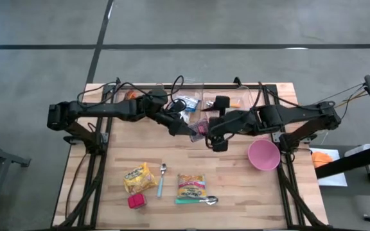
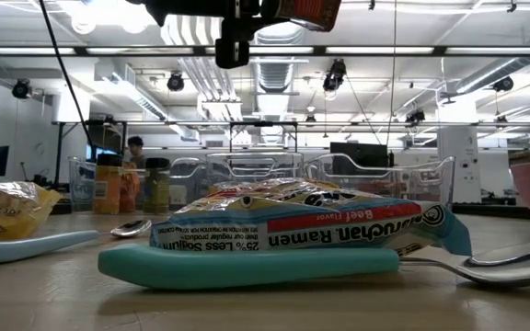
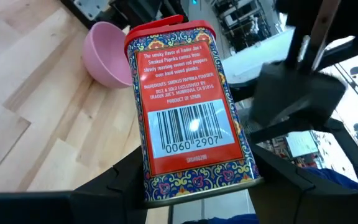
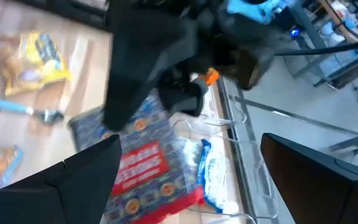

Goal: Pick & Place Food Item
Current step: Put the top red seasoning can into the left transparent bin

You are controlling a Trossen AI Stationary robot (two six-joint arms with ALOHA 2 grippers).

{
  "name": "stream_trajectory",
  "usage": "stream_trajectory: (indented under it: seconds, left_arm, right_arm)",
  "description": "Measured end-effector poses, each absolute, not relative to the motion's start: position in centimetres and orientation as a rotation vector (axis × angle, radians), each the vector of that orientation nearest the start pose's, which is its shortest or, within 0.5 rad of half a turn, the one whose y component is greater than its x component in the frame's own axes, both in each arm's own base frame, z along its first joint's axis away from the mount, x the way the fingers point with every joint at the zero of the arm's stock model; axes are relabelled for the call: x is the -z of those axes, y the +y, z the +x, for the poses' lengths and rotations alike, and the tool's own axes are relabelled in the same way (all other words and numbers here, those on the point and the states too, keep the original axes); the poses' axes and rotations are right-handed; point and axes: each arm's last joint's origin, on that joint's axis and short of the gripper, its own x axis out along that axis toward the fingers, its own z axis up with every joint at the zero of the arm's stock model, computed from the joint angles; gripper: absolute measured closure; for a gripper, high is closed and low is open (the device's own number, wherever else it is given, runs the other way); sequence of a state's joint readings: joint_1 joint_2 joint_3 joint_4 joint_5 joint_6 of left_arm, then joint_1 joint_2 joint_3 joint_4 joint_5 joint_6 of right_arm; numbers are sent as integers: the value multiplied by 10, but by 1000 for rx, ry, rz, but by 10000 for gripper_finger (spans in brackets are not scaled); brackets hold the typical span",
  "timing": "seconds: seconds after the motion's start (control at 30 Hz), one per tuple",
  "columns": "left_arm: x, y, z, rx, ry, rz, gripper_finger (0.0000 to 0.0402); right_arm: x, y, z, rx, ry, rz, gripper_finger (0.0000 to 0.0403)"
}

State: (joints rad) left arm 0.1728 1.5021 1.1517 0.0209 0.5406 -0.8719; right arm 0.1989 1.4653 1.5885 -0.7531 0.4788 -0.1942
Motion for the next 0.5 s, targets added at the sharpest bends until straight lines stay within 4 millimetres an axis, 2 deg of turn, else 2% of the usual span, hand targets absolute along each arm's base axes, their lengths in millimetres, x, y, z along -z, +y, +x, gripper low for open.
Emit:
stream_trajectory:
  seconds: [0.27, 0.5]
  left_arm:
    - [-314, 48, 337, 125, 368, -876, 188]
    - [-345, 52, 325, 7, 131, -678, 188]
  right_arm:
    - [-428, 43, 290, 343, 493, -148, 23]
    - [-449, 34, 262, 430, 292, 114, 23]
